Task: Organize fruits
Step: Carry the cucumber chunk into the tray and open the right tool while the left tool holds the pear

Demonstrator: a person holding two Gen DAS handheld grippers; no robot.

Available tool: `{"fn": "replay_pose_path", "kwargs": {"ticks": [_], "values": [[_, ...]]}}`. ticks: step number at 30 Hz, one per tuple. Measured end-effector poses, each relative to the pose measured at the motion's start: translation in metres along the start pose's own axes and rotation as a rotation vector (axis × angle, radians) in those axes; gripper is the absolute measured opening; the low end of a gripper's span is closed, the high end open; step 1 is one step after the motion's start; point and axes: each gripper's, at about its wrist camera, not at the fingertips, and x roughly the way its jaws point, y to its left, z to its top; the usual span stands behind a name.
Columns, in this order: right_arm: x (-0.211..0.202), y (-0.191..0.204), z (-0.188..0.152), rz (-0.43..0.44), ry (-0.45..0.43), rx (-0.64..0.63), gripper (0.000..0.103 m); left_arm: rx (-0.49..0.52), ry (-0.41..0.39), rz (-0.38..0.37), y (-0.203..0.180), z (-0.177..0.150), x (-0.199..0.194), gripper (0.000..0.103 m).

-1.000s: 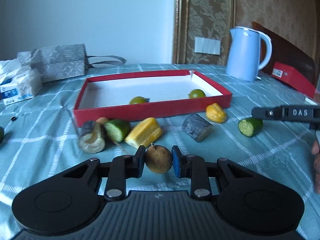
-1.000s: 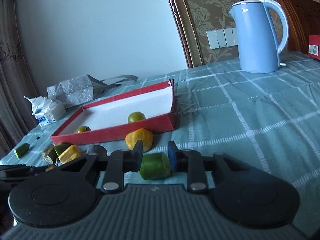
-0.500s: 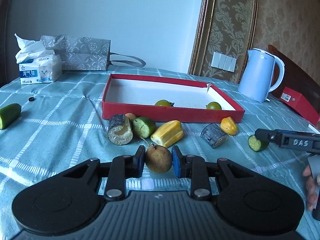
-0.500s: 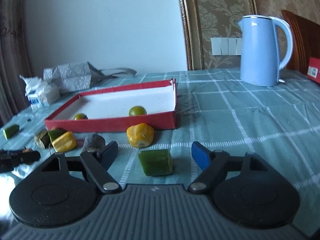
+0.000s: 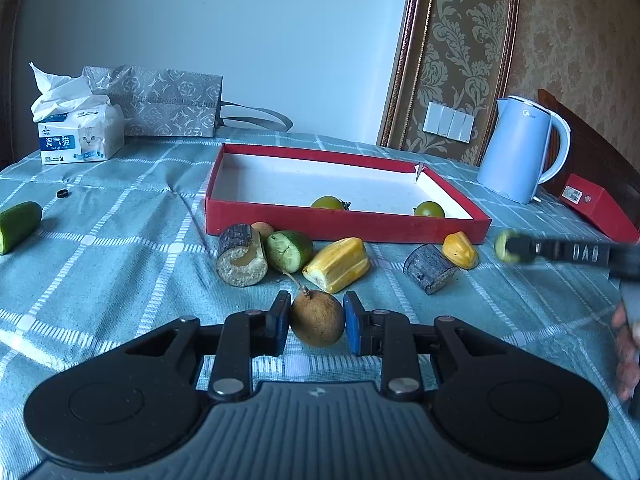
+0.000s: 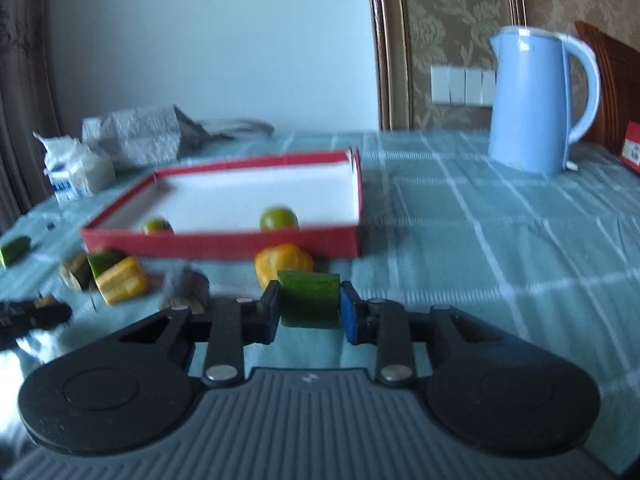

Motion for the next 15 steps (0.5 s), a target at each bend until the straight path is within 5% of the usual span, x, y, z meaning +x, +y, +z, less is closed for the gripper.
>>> {"fn": "replay_pose_path", "kwargs": {"ticks": [8, 15], "values": [[0.04, 0.015, 0.058, 0.07, -0.067, -0.013, 0.029, 0.004, -0.027, 0.022, -0.002, 0.0, -0.004, 0.027], [0.083, 0.034, 0.068, 0.059, -0.065, -0.049, 0.029, 0.022, -0.037, 0.066, -0.007, 0.0, -0.006, 0.027]]}}
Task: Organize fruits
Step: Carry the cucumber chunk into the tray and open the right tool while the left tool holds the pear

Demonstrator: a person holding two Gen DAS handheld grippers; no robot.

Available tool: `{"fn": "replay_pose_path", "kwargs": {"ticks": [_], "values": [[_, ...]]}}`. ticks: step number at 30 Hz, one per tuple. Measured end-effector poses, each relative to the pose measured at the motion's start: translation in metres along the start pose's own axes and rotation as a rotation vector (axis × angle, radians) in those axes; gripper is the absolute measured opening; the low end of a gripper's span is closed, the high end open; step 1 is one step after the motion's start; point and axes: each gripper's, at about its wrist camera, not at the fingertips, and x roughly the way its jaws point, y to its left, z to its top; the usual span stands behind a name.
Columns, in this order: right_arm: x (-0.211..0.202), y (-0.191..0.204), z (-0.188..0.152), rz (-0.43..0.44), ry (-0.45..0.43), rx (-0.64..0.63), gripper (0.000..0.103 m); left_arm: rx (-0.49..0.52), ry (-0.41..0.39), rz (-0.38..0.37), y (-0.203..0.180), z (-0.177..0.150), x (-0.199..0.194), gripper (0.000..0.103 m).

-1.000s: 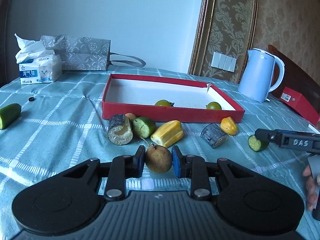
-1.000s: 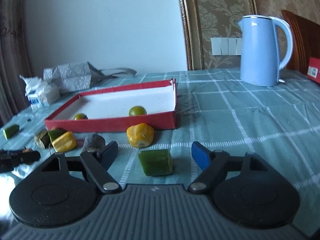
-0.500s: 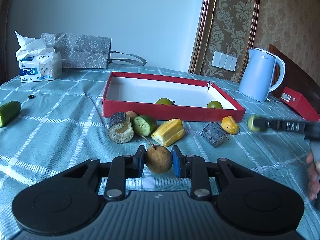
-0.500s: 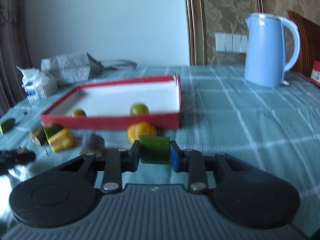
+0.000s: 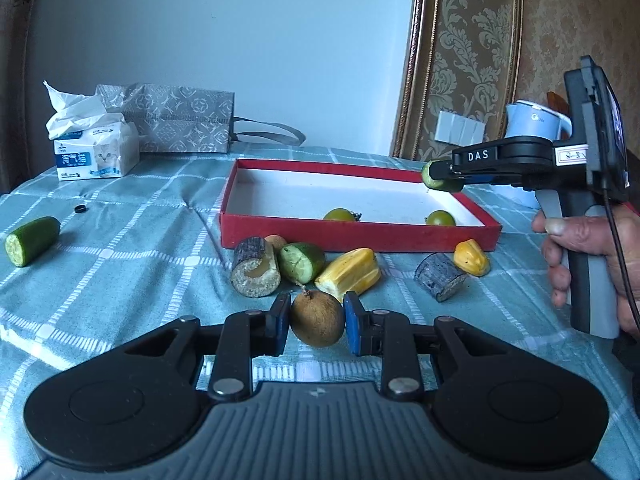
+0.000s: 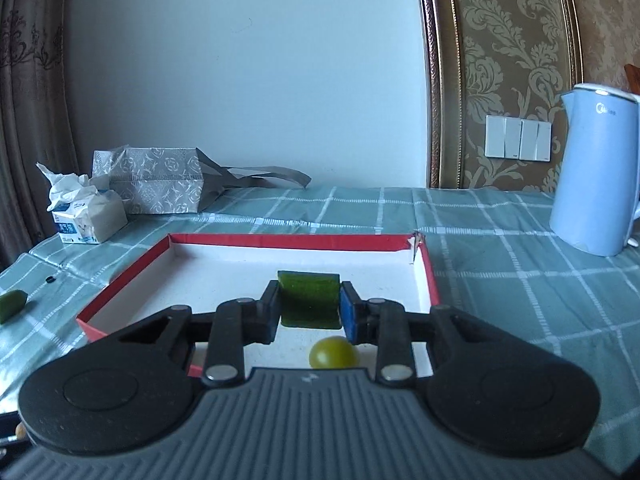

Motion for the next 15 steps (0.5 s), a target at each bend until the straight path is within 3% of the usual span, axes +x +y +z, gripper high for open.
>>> {"fn": "replay_pose_path", "kwargs": {"ticks": [15], "values": [[0.032, -0.004, -0.01, -0.031, 0.013, 0.037, 0.029, -0.009, 0.043, 0.175, 0.002, 0.001, 0.006, 0.027]]}}
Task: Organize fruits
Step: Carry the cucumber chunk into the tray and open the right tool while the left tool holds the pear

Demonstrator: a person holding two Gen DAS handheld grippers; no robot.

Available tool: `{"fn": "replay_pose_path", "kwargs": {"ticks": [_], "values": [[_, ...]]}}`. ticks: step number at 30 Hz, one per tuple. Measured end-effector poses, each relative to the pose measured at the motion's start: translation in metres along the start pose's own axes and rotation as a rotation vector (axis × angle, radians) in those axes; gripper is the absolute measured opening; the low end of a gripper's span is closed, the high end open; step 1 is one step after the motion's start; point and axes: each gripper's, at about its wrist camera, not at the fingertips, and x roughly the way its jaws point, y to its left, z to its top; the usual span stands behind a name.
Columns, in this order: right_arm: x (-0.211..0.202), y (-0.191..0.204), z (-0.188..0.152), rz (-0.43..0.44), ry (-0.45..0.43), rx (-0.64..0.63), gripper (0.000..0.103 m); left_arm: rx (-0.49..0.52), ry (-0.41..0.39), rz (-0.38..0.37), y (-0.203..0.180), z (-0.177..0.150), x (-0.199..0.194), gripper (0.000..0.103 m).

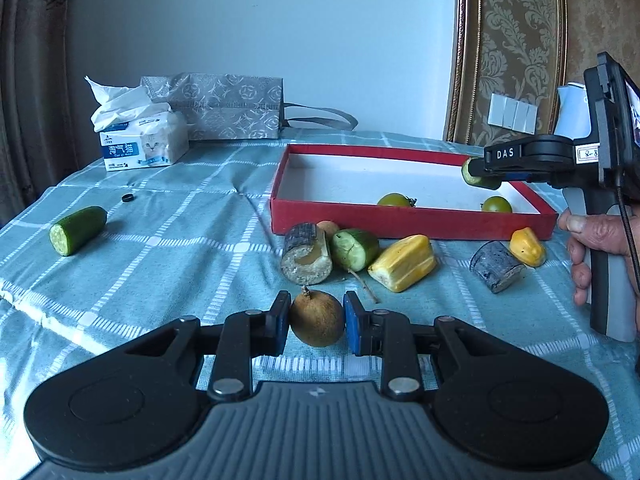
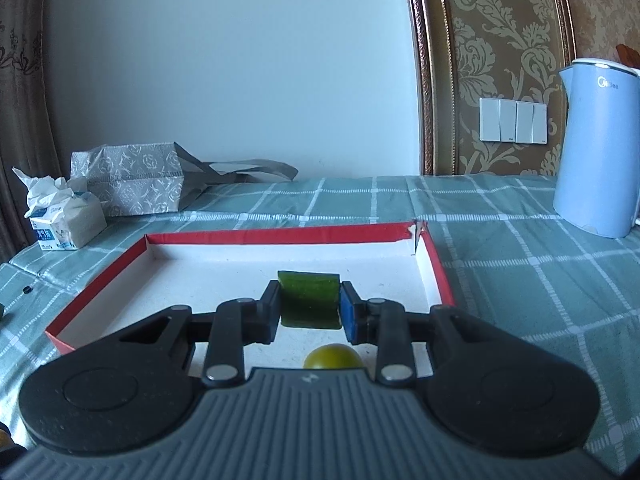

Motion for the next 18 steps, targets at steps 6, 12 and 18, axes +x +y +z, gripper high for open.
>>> {"fn": "replay_pose_path", "kwargs": {"ticks": [6, 12, 18], "values": [[0.008, 0.001, -0.006, -0.008, 0.025, -0.009, 0.029, -0.003, 0.001, 0.018, 0.001, 0.0, 0.0, 0.027], [0.006, -0.002, -0.005, -0.012, 0.004, 0.004, 0.034, 0.0, 0.006, 0.031, 0.001, 0.001, 0.001, 0.027], [-0.019, -0.007, -0.003, -0.002, -0.053, 0.024, 0.034, -0.008, 0.005, 0.043, 0.001, 0.001, 0.001, 0.027]]}}
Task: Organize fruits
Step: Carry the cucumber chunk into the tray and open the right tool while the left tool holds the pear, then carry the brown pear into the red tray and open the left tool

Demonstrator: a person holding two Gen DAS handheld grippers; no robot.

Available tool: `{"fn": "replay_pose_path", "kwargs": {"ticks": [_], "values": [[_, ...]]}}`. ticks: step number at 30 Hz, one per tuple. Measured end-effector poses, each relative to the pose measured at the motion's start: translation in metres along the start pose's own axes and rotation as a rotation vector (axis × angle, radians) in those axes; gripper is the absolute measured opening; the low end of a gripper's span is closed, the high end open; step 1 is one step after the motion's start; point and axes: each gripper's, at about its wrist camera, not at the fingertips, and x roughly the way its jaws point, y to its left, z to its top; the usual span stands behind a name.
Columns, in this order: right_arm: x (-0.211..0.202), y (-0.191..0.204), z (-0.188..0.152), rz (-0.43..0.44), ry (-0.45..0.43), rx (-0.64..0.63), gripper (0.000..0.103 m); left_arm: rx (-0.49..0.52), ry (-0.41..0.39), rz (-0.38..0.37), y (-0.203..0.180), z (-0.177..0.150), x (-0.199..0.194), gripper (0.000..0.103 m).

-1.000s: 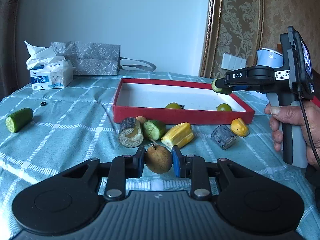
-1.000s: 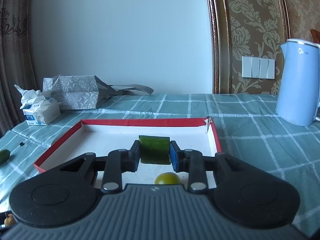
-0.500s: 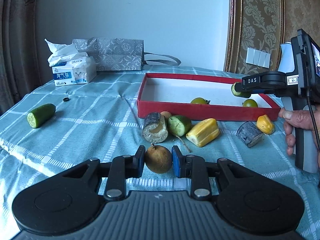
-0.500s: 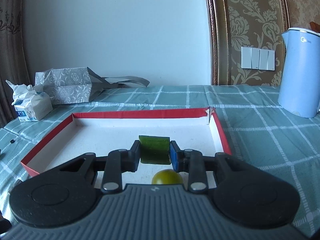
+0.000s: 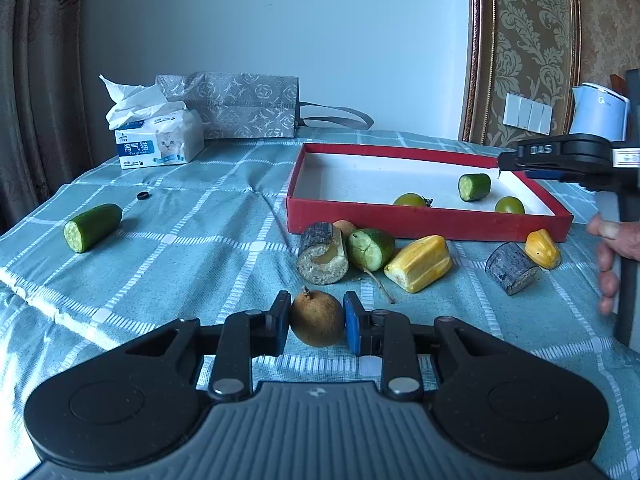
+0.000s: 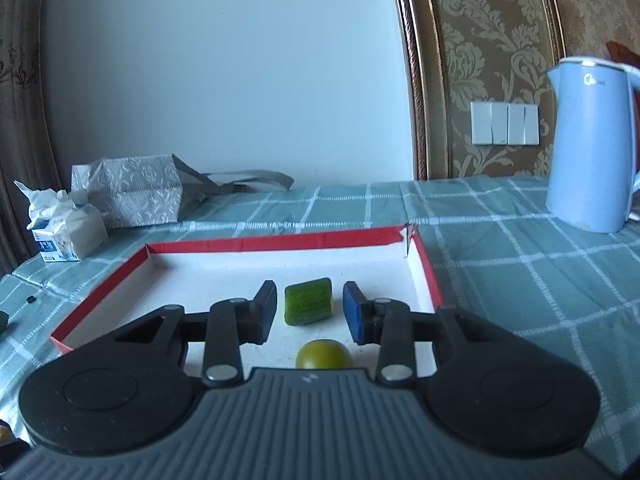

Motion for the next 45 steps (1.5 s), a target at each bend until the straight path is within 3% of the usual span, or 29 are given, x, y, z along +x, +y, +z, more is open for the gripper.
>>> {"fn": "replay_pose_path", "kwargs": {"ticks": [4, 12, 35, 43, 45], "values": [[-0.03, -0.009, -0.006, 0.005, -0.052, 0.013, 0.046, 0.003, -0.001, 0.011, 0.0, 0.0, 0.0, 0.027], [-0.076, -0.027, -0.023, -0.016, -0.122, 0.04, 0.046, 0.009, -0.014, 0.037, -0.001, 0.0, -0.003, 0.027], [-0.072, -0.029, -0.028, -0.049, -0.123, 0.027, 0.046, 0.037, -0.017, 0.069, -0.006, 0.001, -0.003, 0.027], [-0.068, -0.028, -0.031, -0.039, -0.101, 0.036, 0.046, 0.044, -0.058, 0.054, -0.01, 0.01, -0.004, 0.027], [-0.069, -0.028, -0.03, -0.045, -0.112, 0.038, 0.055, 0.048, -0.079, 0.052, -0.011, 0.02, -0.003, 0.027]]}}
